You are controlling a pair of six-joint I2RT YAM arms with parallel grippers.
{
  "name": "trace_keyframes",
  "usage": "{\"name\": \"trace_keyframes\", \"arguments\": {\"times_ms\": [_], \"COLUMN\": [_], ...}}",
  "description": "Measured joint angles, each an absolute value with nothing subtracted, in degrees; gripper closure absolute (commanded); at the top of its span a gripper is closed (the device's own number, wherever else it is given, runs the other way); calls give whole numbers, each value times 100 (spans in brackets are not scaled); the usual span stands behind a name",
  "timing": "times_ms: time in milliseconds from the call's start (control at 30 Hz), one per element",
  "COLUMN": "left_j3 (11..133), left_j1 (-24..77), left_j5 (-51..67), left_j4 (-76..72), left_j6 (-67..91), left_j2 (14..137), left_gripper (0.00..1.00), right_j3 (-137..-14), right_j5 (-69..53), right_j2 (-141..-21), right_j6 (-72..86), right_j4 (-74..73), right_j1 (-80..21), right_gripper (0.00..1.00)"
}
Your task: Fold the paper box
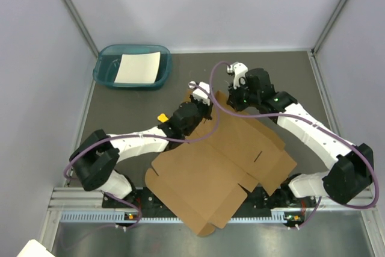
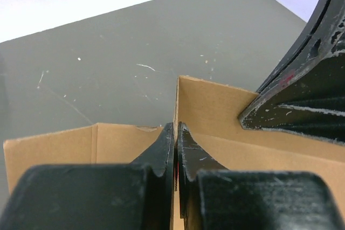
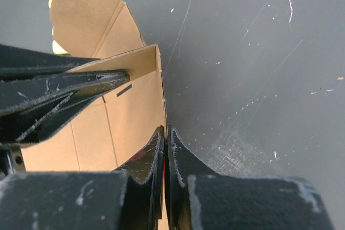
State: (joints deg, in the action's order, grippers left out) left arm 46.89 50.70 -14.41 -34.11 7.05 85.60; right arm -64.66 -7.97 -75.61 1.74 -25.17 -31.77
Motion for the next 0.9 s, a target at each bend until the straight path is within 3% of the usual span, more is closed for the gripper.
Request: {"name": "trace_keyframes", "arguments": {"times_ms": [267, 467, 567, 633, 733, 900], "left_j3": [5286, 5516, 5520, 5518, 5387, 5238], "left_j1": [5833, 5942, 5957, 5964, 5907, 5559], "left_j5": [-3822, -4379, -4477, -4589, -4757, -4783], "left_j4": [-3295, -3135, -3089, -3037, -2880, -2324], "left_j6": [1304, 1772, 1857, 1826, 1684, 1594], "left_j2": [9231, 9487, 9491, 9463, 9155, 7948], "left_gripper": [100, 100, 72, 45, 23, 21], "right_j3": [-6466, -6466, -6466, -6464, -6464, -6464], "right_j5": [-609, -523, -523, -528, -521, -508], "right_j2": [-7625, -7712, -7721, -7721, -7721, -7721], "right_j6": [276, 279, 276, 263, 235, 80], "right_j4": [-2488, -2477, -2467, -2471, -2469, -2471], "right_j1": [-3210, -3210, -3212, -3212, -3212, -3212], "right_gripper": [100, 100, 100, 100, 100, 100]}}
